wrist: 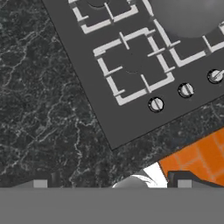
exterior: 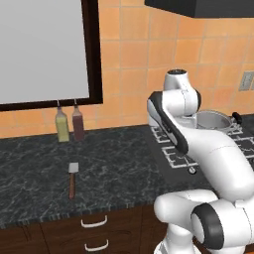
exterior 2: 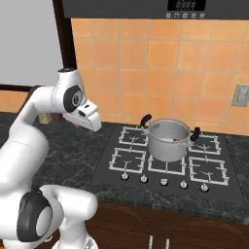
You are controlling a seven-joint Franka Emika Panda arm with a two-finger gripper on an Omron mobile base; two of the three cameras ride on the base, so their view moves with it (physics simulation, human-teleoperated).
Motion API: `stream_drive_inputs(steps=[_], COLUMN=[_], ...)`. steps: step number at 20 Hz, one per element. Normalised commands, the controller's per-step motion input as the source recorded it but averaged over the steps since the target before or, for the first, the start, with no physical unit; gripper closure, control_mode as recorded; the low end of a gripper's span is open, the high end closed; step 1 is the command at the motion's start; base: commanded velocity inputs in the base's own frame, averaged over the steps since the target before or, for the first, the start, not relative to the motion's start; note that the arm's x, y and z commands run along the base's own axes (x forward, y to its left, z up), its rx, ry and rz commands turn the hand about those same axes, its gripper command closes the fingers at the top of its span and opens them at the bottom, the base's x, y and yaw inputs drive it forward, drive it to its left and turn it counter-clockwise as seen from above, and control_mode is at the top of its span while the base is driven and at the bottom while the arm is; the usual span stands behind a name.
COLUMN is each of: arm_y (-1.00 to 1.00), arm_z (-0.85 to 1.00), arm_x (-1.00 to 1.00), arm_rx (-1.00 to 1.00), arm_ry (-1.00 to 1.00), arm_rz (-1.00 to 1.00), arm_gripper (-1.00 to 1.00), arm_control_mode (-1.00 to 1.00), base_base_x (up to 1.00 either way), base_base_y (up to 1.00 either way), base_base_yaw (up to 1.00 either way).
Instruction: Put the lemon wedge and mushroom in the pot. Retrieve the spatula and lightly stir the vegetables in the pot.
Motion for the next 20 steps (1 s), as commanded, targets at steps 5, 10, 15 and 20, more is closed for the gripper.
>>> stream_drive_inputs(steps=[5, 10, 15, 20], arm_y=[0.90, 0.79, 0.79, 0.71], arm_z=[-0.30, -0.30, -0.24, -0.19], arm_x=[-0.02, -0.27, -0.25, -0.15], arm_rx=[-0.05, -0.09, -0.12, -0.12], arm_ry=[0.04, 0.11, 0.15, 0.16], arm_rz=[0.63, 0.85, 0.82, 0.81], arm_gripper=[-1.00, -1.00, -1.00, -1.00], arm_control_mode=[-1.00, -1.00, -1.00, -1.00], base_base_x=[0.00, 0.00, 0.00, 0.00], base_base_y=[0.00, 0.00, 0.00, 0.00], base_base_yaw=[0.00, 0.00, 0.00, 0.00])
